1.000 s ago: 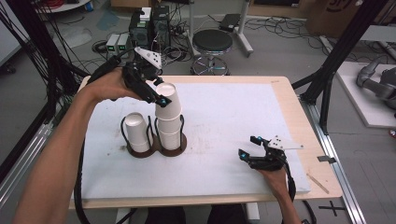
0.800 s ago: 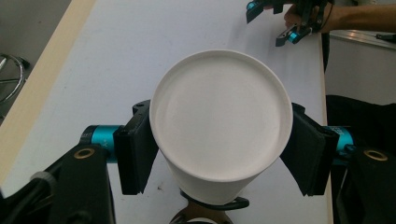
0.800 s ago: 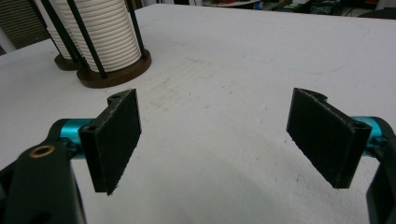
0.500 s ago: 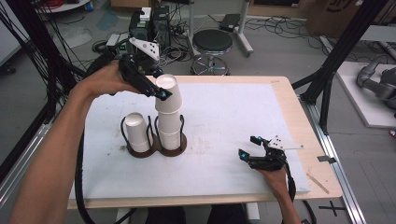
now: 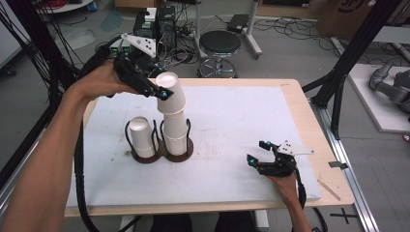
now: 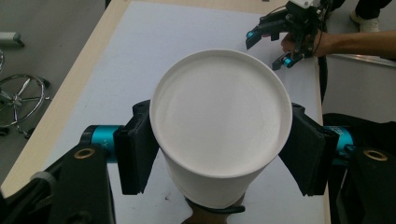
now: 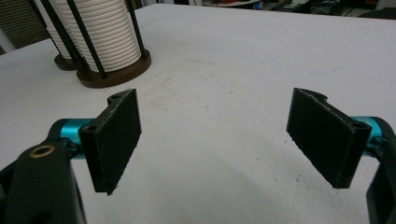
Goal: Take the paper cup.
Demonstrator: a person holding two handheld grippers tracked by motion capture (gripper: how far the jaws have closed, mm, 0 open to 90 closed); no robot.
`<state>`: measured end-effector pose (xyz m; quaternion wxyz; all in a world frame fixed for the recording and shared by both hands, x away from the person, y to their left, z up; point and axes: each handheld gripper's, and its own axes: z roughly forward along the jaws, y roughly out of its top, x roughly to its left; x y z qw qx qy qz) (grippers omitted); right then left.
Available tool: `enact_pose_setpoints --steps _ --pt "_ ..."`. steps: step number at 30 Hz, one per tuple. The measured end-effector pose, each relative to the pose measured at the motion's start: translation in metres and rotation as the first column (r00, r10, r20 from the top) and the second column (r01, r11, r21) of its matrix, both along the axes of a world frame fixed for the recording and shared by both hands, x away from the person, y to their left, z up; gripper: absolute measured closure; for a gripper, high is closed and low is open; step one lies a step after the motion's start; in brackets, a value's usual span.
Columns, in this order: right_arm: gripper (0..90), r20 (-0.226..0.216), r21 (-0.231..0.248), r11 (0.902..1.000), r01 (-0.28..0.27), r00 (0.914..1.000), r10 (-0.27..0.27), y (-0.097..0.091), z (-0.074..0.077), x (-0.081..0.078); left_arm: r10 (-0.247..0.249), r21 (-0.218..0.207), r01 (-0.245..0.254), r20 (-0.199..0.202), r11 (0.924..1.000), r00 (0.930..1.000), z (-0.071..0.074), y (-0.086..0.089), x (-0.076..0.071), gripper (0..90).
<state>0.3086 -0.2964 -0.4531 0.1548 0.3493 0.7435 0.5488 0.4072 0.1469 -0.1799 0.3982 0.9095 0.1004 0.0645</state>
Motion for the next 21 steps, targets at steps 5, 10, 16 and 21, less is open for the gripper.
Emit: enact_pose_setpoints --steps 5,10,16,21 --pt "18.2 0.001 0.0 1.0 0.001 1.0 -0.001 0.0 0.0 0.0 0.004 -0.008 -0.004 0.006 1.0 1.0 0.003 0.003 -0.003 33.4" --pt "18.2 0.0 0.0 1.0 0.0 1.0 0.0 0.0 0.0 0.0 -0.001 -0.019 0.001 0.013 0.9998 0.9999 0.006 0.004 -0.009 33.4" --pt "18.2 0.0 0.0 1.0 0.001 1.0 -0.001 0.0 0.0 0.0 -0.007 -0.026 0.008 0.024 0.9996 0.9997 0.009 0.002 -0.017 33.3" --pt "18.2 -0.001 0.002 1.0 0.0 1.0 0.0 0.0 0.0 0.0 -0.012 -0.025 0.012 0.033 0.9996 0.9994 0.011 0.001 -0.024 33.3"
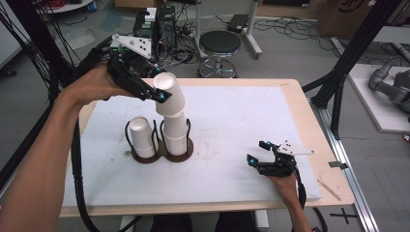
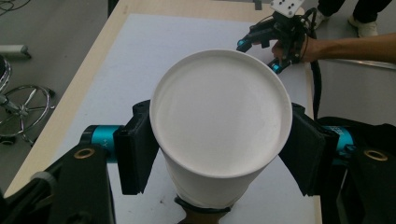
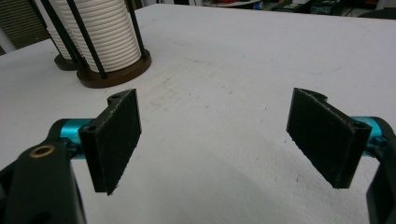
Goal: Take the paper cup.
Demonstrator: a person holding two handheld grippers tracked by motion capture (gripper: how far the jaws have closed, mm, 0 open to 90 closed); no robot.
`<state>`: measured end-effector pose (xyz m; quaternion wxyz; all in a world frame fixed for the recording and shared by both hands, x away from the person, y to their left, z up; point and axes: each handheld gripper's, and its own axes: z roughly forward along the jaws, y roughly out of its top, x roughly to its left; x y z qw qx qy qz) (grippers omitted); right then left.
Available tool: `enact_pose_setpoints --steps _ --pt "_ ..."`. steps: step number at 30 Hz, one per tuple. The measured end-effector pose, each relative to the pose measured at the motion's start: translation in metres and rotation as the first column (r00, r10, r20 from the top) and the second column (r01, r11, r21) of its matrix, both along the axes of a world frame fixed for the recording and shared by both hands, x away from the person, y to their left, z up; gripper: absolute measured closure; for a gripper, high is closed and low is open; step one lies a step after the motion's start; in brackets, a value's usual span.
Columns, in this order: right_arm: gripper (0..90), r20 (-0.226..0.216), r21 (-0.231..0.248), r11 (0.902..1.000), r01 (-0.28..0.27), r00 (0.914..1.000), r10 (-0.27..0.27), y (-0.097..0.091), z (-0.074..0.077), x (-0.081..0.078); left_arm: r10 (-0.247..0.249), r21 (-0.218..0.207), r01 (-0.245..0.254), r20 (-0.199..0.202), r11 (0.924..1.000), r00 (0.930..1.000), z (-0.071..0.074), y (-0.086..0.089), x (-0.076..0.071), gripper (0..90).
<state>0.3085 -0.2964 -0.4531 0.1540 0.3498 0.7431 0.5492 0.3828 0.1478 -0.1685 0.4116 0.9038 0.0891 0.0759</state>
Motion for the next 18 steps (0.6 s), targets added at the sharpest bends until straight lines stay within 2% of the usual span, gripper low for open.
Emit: enact_pose_setpoints --steps 9,18 --pt "18.2 0.003 0.0 1.0 -0.002 1.0 0.002 0.0 0.0 0.0 -0.017 -0.017 0.018 0.019 0.9997 0.9997 0.003 -0.004 -0.016 33.3" --pt "18.2 0.004 0.003 1.0 -0.002 1.0 0.002 0.0 0.0 0.0 -0.035 -0.016 0.035 0.027 0.9993 0.999 -0.008 -0.008 -0.033 33.3"
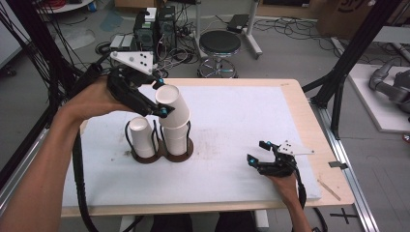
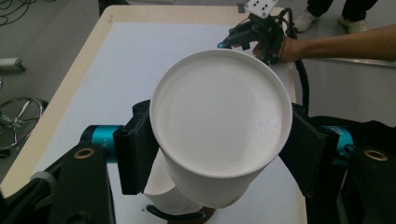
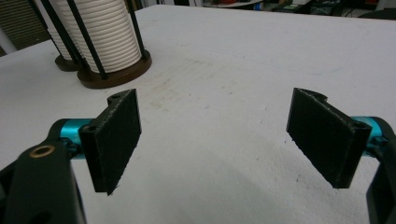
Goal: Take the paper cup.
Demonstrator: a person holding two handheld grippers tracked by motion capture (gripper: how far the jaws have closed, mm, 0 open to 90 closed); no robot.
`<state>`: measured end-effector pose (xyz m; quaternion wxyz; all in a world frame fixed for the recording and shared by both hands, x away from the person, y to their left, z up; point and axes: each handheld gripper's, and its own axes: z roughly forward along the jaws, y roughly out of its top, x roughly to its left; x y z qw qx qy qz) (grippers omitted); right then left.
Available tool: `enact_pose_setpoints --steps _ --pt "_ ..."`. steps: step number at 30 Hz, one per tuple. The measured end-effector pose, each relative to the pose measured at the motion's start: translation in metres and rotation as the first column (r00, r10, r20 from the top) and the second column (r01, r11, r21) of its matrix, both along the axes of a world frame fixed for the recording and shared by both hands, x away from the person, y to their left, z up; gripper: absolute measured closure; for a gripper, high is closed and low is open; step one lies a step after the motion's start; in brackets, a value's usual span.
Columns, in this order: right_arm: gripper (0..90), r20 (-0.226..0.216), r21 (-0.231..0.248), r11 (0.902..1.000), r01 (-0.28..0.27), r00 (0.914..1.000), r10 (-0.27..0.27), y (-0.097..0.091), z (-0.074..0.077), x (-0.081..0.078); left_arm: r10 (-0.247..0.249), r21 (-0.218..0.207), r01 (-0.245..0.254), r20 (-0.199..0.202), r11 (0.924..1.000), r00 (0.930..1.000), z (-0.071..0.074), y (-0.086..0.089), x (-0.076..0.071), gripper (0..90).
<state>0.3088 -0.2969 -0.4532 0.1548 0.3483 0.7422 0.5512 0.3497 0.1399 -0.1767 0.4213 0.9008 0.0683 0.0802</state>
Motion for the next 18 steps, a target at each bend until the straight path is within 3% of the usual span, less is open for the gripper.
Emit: enact_pose_setpoints --steps 18 --pt "18.2 -0.004 0.006 1.0 -0.004 1.0 0.004 -0.001 0.0 0.001 -0.035 -0.011 0.035 0.011 0.9993 0.9993 -0.022 -0.004 -0.034 33.3"
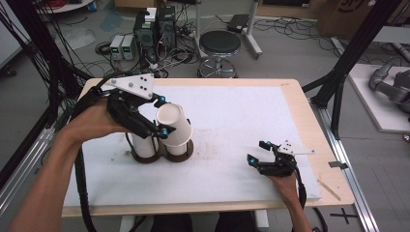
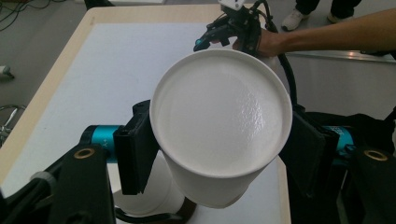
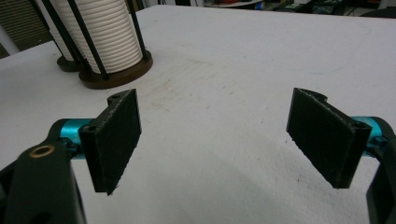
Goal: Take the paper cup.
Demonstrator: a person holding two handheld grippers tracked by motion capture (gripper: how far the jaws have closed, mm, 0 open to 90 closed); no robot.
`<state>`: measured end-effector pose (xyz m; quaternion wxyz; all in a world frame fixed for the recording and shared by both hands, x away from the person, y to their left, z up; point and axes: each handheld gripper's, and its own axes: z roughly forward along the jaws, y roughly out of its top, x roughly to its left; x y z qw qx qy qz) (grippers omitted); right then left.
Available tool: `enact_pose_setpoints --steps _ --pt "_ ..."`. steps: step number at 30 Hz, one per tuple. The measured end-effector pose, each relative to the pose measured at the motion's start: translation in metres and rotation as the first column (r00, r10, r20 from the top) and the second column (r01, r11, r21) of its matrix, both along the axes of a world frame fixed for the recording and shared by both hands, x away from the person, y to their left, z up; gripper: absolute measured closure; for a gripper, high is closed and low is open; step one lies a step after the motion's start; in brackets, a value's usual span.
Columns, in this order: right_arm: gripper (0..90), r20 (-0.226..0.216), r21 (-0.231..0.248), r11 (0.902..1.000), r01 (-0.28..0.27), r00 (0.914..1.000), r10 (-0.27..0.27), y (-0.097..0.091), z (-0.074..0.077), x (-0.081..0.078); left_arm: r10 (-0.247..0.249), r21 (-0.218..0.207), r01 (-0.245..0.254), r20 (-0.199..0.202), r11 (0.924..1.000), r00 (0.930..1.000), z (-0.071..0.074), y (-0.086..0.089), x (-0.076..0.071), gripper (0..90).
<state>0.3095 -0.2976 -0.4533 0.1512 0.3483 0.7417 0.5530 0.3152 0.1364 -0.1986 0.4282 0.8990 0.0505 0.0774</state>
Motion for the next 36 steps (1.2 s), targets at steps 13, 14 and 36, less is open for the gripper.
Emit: enact_pose_setpoints --steps 13,14,36 --pt "18.2 0.0 -0.001 1.0 -0.002 1.0 0.002 0.0 0.0 0.0 0.003 -0.017 -0.003 -0.024 0.9999 0.9997 -0.024 0.005 -0.009 33.3" --pt "18.2 0.0 0.002 1.0 0.0 1.0 0.0 0.0 0.0 0.0 0.003 -0.017 -0.004 -0.027 0.9999 0.9996 -0.027 0.005 -0.009 33.3" --pt "18.2 0.001 0.002 1.0 0.003 1.0 -0.003 0.0 0.0 -0.001 0.023 -0.094 -0.032 -0.1 0.9951 0.9947 -0.08 0.013 -0.014 33.3"
